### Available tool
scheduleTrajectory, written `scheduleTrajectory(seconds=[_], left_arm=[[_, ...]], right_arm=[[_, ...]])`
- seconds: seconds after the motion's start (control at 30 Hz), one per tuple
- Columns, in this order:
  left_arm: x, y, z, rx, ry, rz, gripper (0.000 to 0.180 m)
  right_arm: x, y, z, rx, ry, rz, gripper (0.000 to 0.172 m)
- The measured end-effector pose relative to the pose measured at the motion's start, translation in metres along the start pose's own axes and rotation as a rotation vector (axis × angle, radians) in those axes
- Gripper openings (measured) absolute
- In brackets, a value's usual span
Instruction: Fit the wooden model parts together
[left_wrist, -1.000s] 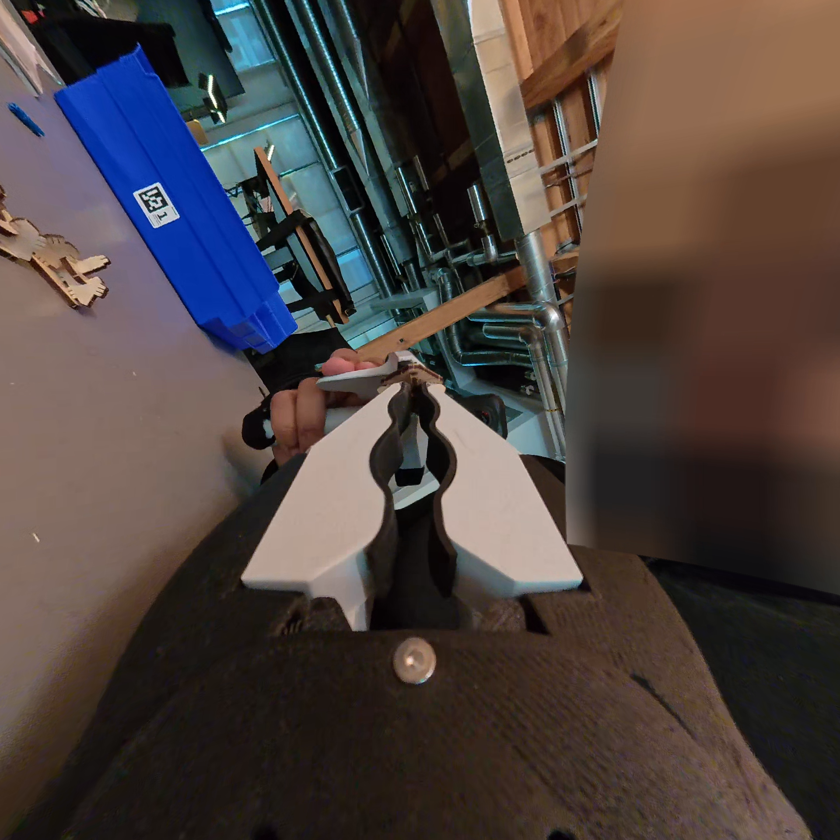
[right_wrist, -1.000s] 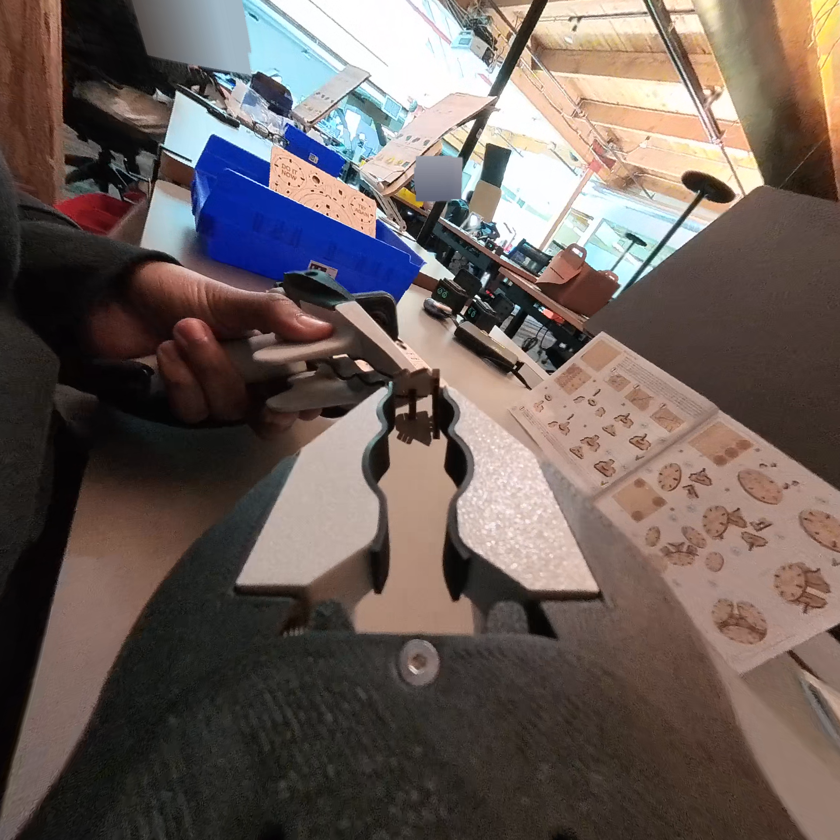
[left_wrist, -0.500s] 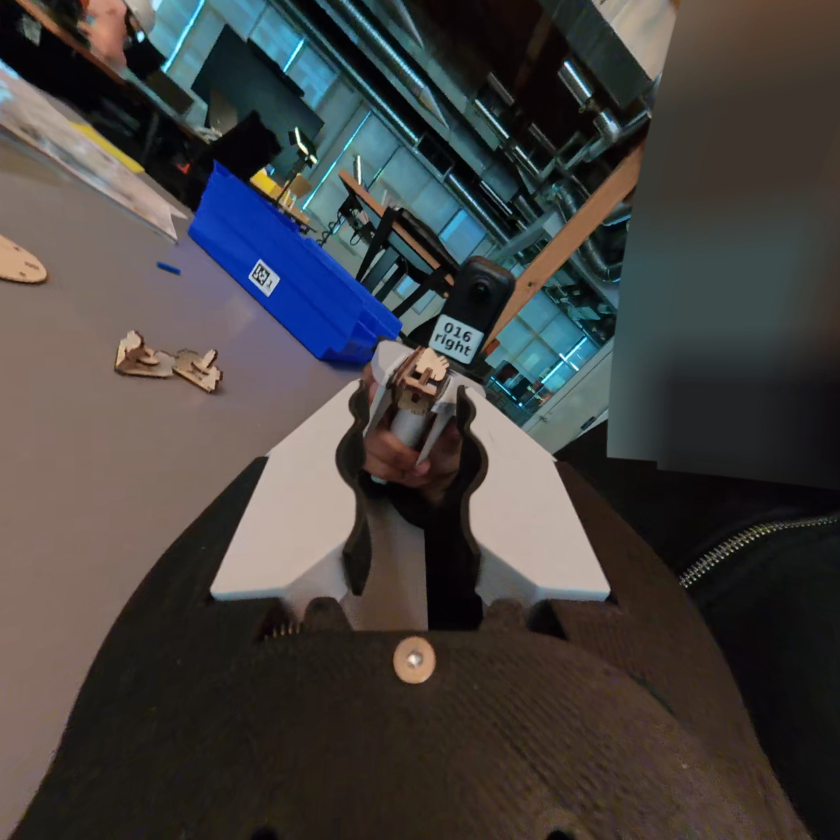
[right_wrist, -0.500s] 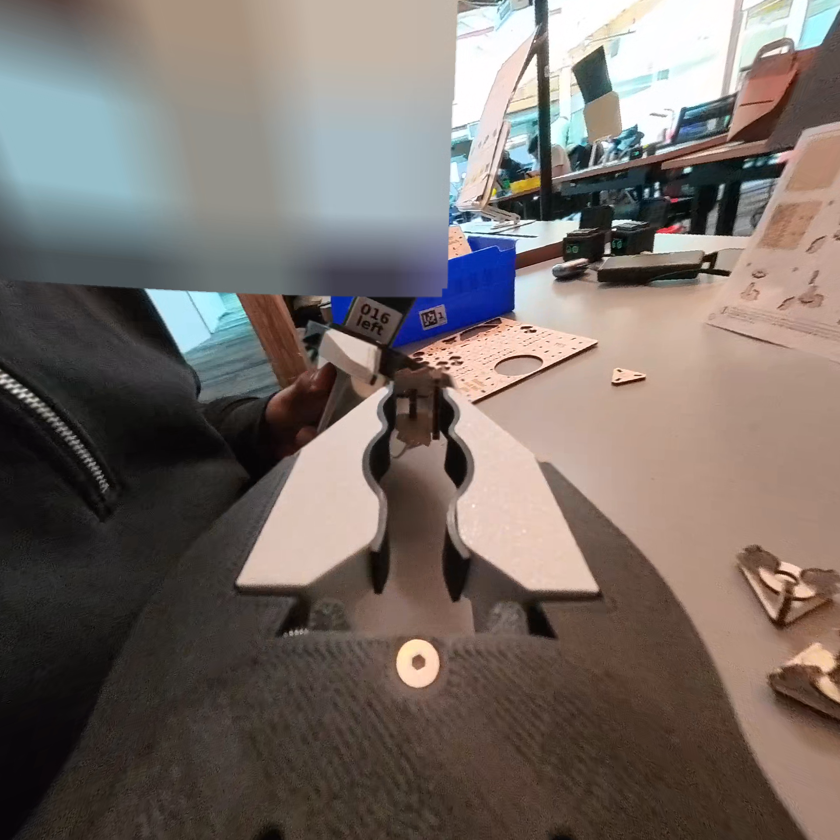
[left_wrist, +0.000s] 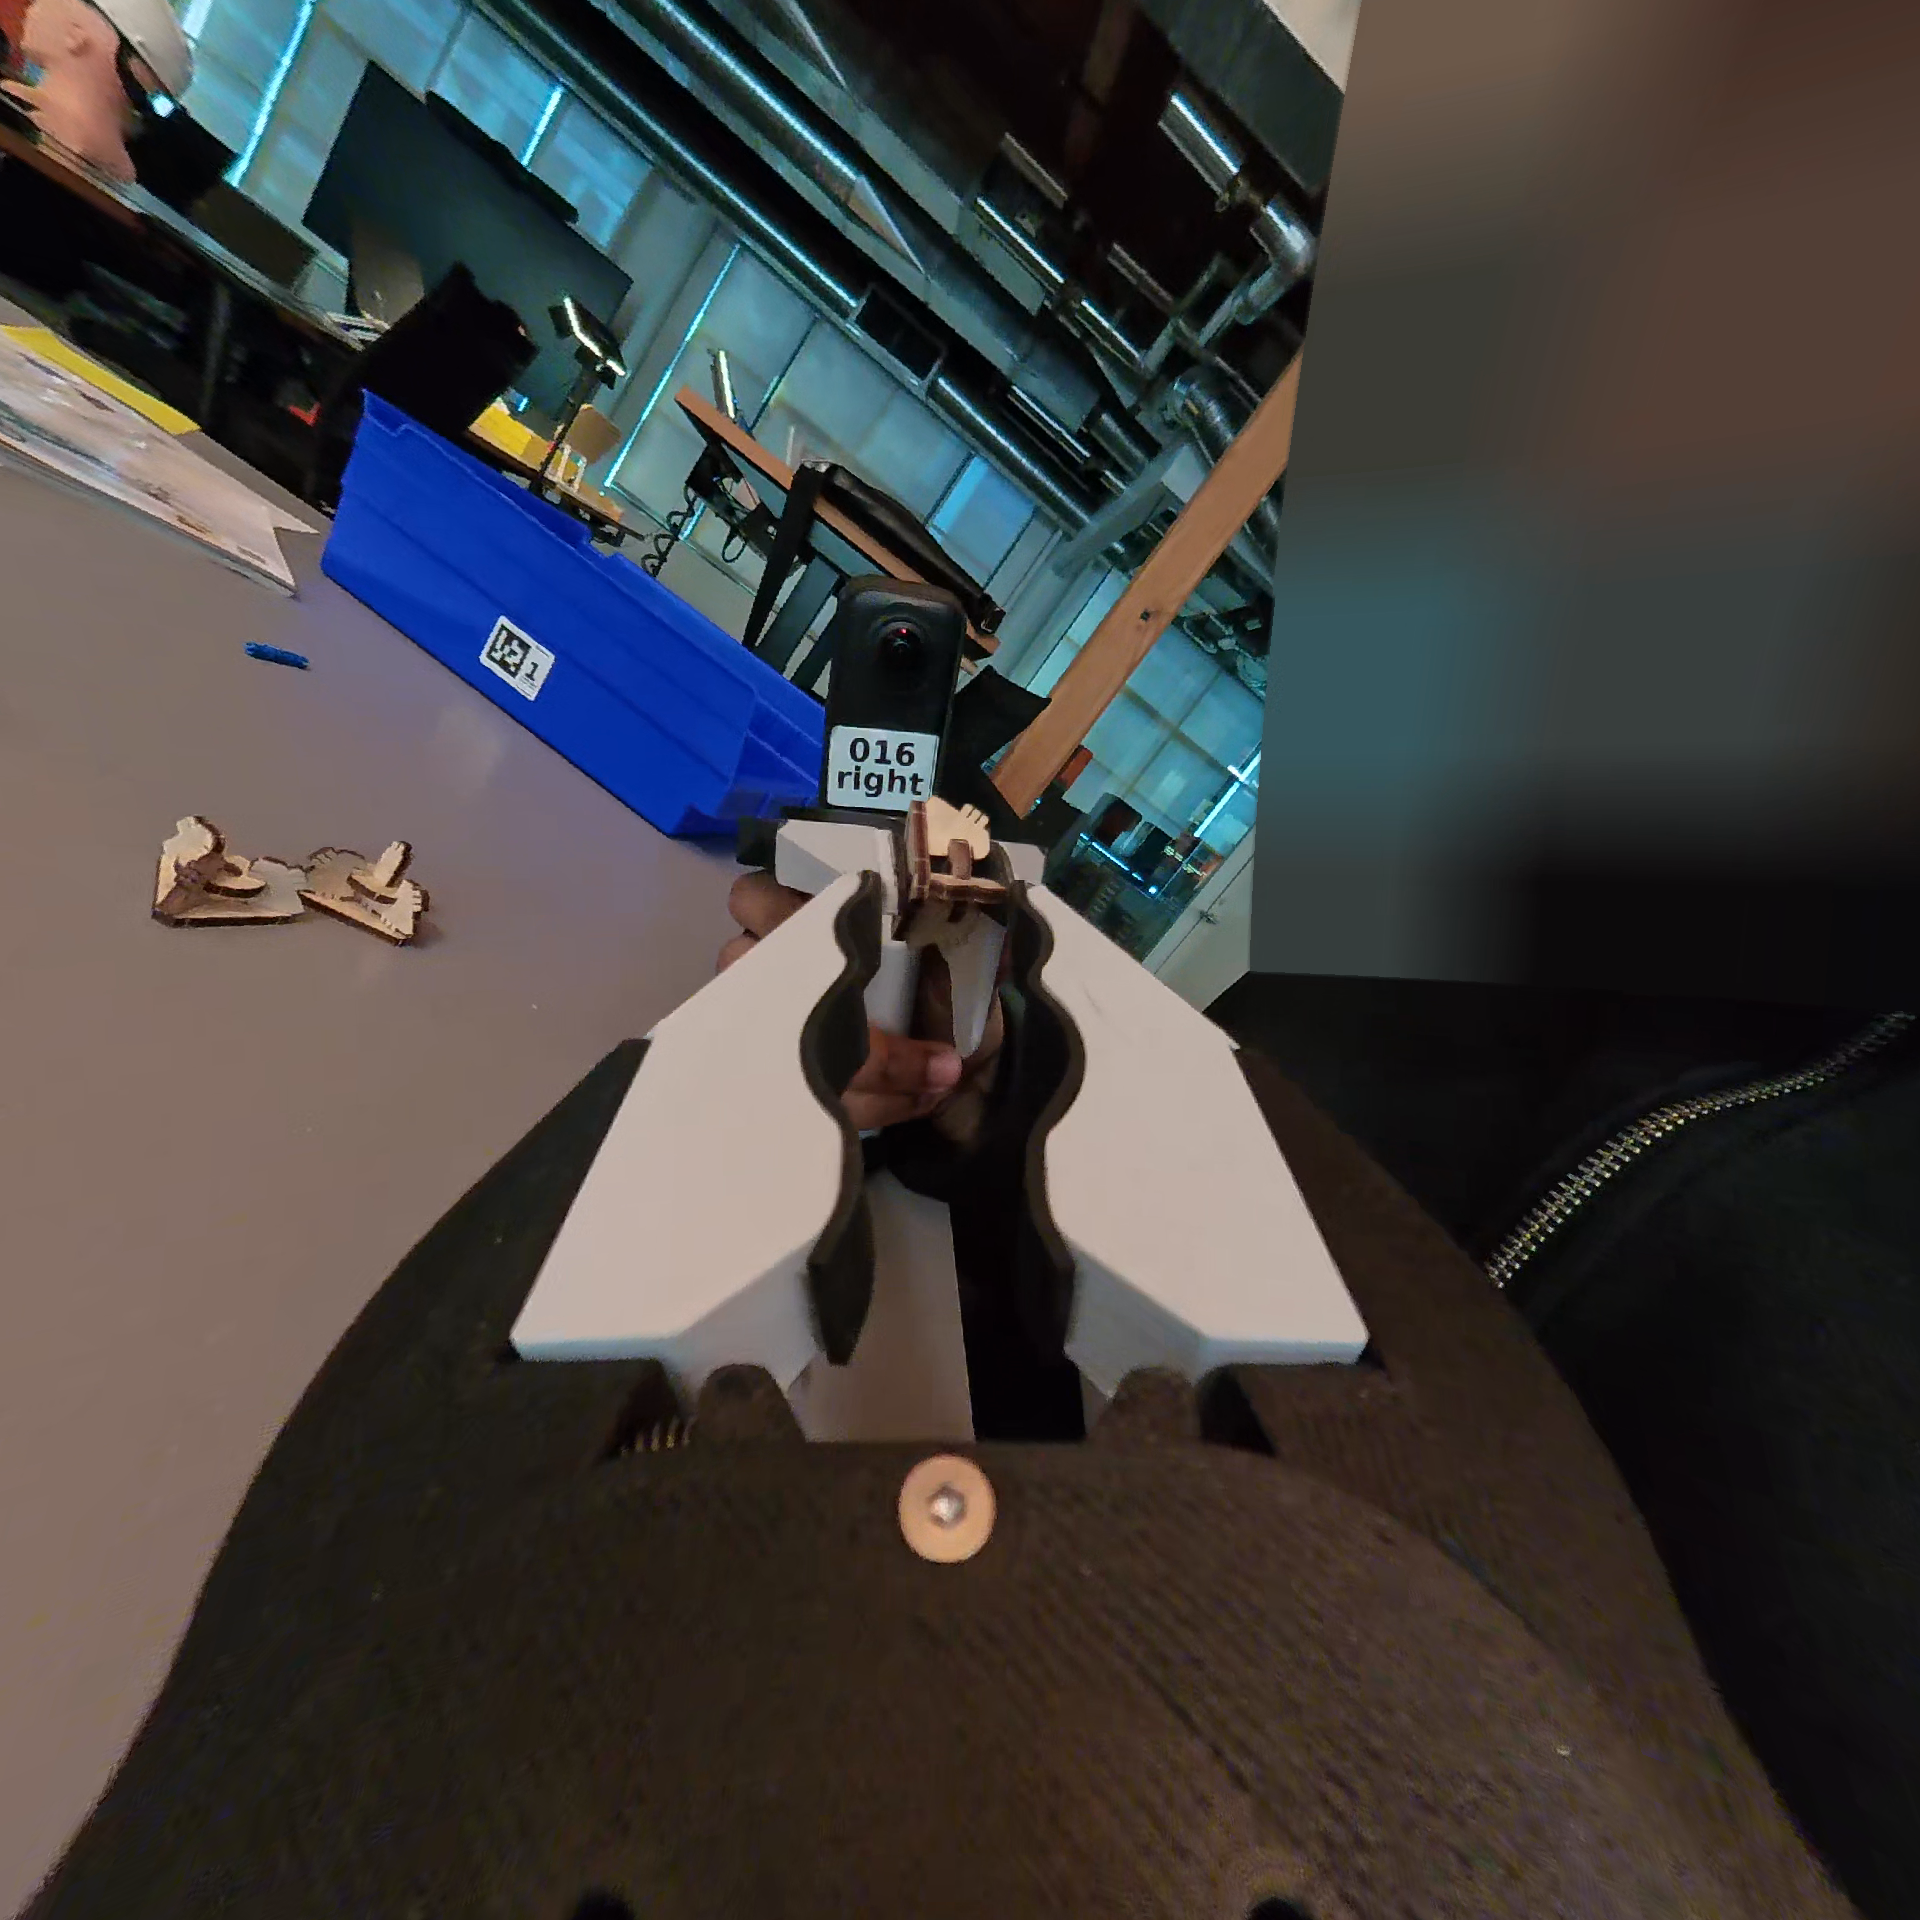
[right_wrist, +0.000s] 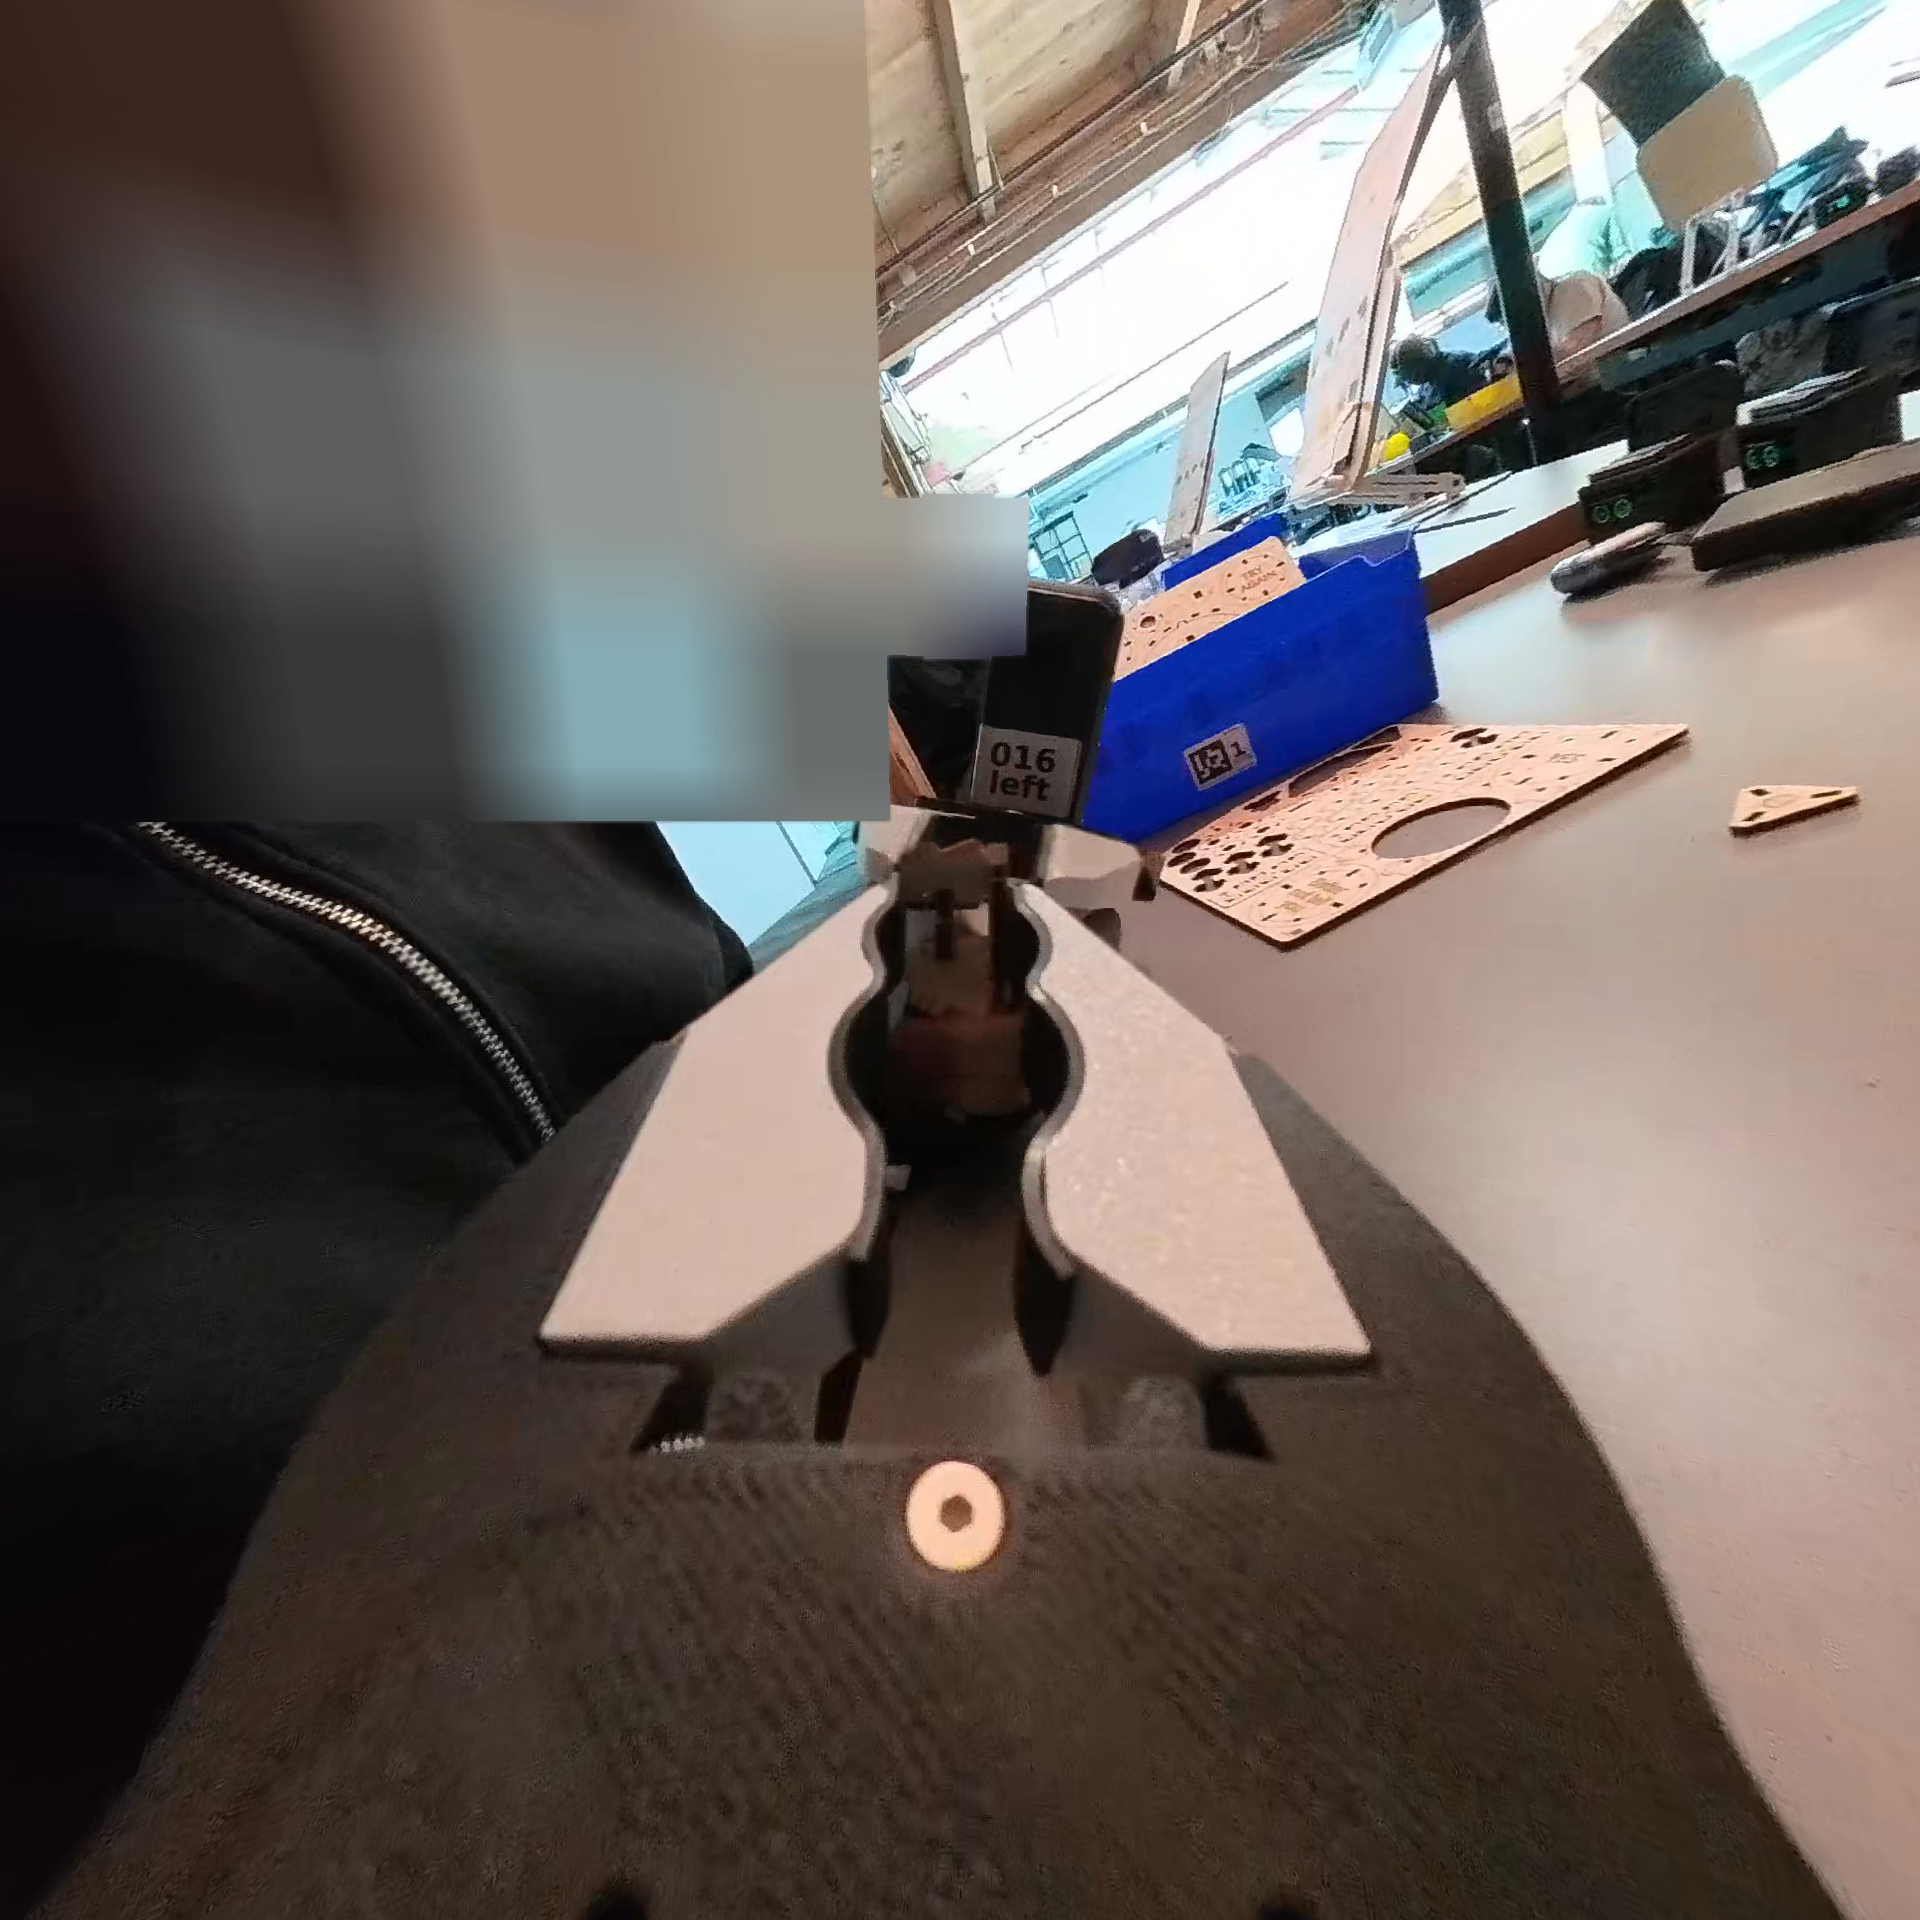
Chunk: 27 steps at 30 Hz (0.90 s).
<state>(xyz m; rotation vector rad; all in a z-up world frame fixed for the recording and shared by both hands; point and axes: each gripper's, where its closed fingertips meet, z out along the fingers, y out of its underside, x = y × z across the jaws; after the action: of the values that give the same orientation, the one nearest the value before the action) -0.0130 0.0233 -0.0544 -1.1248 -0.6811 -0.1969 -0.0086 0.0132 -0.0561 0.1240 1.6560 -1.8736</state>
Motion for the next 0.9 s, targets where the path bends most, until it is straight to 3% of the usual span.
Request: scheduleTrajectory(seconds=[0.43,0.63,0.77,0.9], left_arm=[[-0.006,-0.002,-0.006,0.008,-0.030,0.025,0.020],[-0.012,0.006,-0.005,-0.029,-0.004,-0.095,0.015],[-0.012,0.006,-0.006,-0.031,0.002,-0.121,0.001],[-0.018,0.007,-0.007,-0.034,-0.021,-0.153,0.001]], right_arm=[[0.010,0.004,0.002,-0.034,0.058,0.066,0.016],[0.009,0.015,0.004,-0.124,0.104,-0.003,0.017],[0.007,0.015,0.004,-0.106,0.082,0.044,0.019],[0.011,0.013,0.002,-0.089,0.103,0.050,0.023]])
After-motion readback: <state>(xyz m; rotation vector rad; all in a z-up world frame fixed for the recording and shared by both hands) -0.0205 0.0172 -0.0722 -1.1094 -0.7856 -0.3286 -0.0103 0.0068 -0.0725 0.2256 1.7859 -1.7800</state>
